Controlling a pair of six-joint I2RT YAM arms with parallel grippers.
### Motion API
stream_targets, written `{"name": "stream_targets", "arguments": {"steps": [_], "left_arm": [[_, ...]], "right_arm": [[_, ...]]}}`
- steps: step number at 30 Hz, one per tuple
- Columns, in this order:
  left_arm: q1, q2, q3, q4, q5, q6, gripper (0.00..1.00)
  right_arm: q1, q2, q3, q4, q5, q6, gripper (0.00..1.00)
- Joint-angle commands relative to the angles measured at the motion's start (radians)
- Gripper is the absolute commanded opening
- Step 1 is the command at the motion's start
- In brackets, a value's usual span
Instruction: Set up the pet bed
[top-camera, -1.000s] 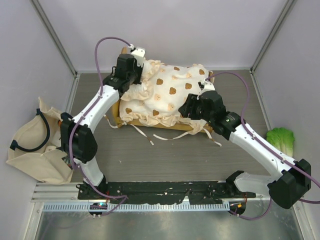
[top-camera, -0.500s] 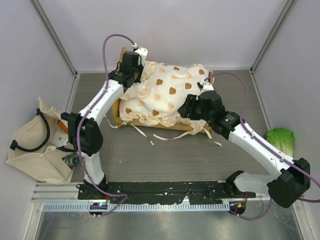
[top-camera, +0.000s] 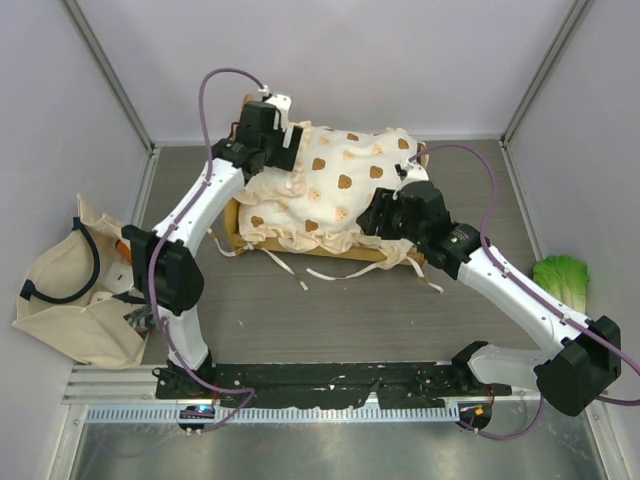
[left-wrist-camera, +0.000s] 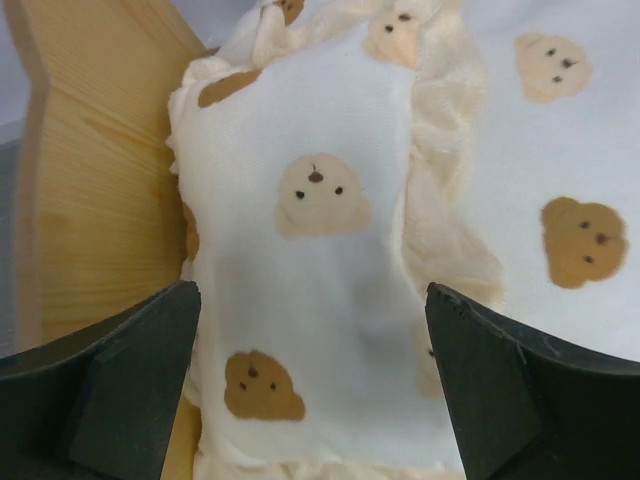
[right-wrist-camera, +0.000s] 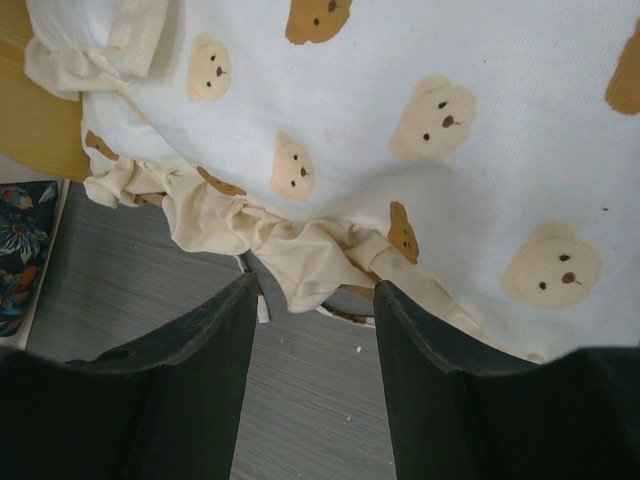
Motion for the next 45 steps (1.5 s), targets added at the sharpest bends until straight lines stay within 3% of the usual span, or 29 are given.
{"name": "stream_targets", "arguments": {"steps": [1,7,11,17,20,25,26,28,32,34,37,38,39,45], "left_arm": [[0.002,-0.204,0.041,0.015,0.069,-0.063,1.0],[0.002,-0.403,-0.087,0.08,0.241,-0.146,1.0],[0.002,-0.494,-0.231,0.127,0.405,-0.291,1.0],[0.002,-0.658,-0.495,0.196,0.498,-0.537,1.0],[0.001,-0.745,-0.599,0.224,0.472,-0.591,1.0],[-0.008,-0.834,-0.699,0.224,0.329,-0.673,1.0],[-0.01,-0.837,-0.704,0.207,0.312,-0.672,1.0],[-0.015,-0.84,-0.697,0.143,0.283,-0.652,1.0],[-0.016,-0.885,-0.735,0.106,0.179,-0.64,1.0],[-0.016,-0.922,-0.762,0.088,0.119,-0.628,1.0],[-0.016,-0.951,-0.778,0.049,0.088,-0.579,1.0],[-0.018,-0.954,-0.781,0.039,0.076,-0.569,1.0],[-0.016,-0.957,-0.784,0.017,0.067,-0.554,1.0],[-0.015,-0.98,-0.835,0.022,0.027,-0.529,1.0]], "right_arm": [[-0.032,-0.06,0.014,0.013,0.076,-0.038,0.56],[-0.065,-0.072,0.049,0.024,0.121,-0.072,0.56],[-0.07,-0.061,0.039,0.02,0.206,-0.062,0.56],[-0.111,-0.058,-0.099,0.018,0.216,-0.02,0.57],[-0.119,-0.081,-0.104,-0.046,0.236,0.006,0.57],[-0.119,-0.364,-0.242,0.151,0.323,-0.025,0.57],[-0.119,-0.388,-0.254,0.164,0.346,-0.029,0.64],[-0.122,-0.41,-0.253,0.135,0.403,-0.064,0.68],[-0.18,-0.3,-0.137,-0.101,0.584,-0.06,0.84],[-0.264,-0.259,-0.094,-0.179,0.546,-0.049,0.88],[-0.508,-0.236,-0.089,-0.178,0.292,-0.025,0.9],[-0.642,-0.232,-0.089,-0.171,0.205,-0.017,0.9],[-0.679,-0.218,-0.092,-0.163,0.076,-0.008,0.9],[-0.711,-0.198,-0.139,-0.08,-0.083,0.011,0.86]]}}
